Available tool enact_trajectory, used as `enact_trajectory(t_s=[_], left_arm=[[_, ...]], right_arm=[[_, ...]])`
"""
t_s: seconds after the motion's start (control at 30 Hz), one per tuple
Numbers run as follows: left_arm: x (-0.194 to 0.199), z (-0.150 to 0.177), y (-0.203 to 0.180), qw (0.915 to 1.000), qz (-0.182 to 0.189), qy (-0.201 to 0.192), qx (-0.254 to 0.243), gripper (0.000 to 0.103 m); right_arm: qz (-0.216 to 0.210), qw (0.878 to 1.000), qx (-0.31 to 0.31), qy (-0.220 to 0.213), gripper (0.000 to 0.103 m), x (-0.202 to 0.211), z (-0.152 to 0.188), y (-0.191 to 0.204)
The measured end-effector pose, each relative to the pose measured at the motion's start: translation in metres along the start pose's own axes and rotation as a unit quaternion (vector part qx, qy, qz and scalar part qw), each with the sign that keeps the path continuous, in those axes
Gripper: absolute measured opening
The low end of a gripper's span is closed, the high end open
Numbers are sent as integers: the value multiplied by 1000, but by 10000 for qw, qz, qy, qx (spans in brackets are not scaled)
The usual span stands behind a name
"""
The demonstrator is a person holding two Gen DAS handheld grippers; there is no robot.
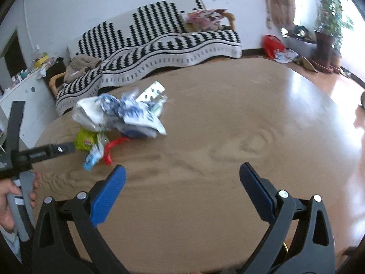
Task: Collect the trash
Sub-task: 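Grasp the yellow-green snack bag with the left tool while the right tool grasps crumpled blue-printed paper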
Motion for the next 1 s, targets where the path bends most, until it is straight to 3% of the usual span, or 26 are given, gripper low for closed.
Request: enact_trajectory(t_s=[0.37, 0.6, 0.63, 0.67, 0.7, 0.77, 1.0], left_arm=[[-42, -25, -9, 9994, 128, 245, -192, 97], [-56, -29, -9, 9985, 398, 323, -201, 96], [-56, -29, -6, 9978, 581, 303, -129, 92], [-54, -28, -5, 9973, 691, 216, -153, 80], [-54, -28, -6, 9964, 799, 202, -212, 62], [-52, -26, -7, 9952, 927, 143, -261, 58], [-42, -15, 0, 9954, 939, 65, -192, 55]], right_arm=[[-261, 9969, 737, 54, 96, -66, -67, 48], [-396, 9922, 1079, 475, 96, -107, -75, 67], [-432, 9921, 1054, 519, 91, -109, -73, 67], [-527, 9918, 1004, 591, 73, -112, -70, 66], [-625, 9913, 946, 674, 63, -115, -65, 64], [-701, 9913, 888, 674, 52, -116, -59, 60], [-825, 9920, 757, 580, 43, -102, -51, 53]])
Point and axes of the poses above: each gripper's, at about its wrist camera, not at the fingertips, and x roughly against the way its jaws point, y to its left, z to its underside, the point moved 3 cm from there along -x, roughly the way its jaws point, and after that the axes turned 4 degrees about y, right-handed, at the moved point
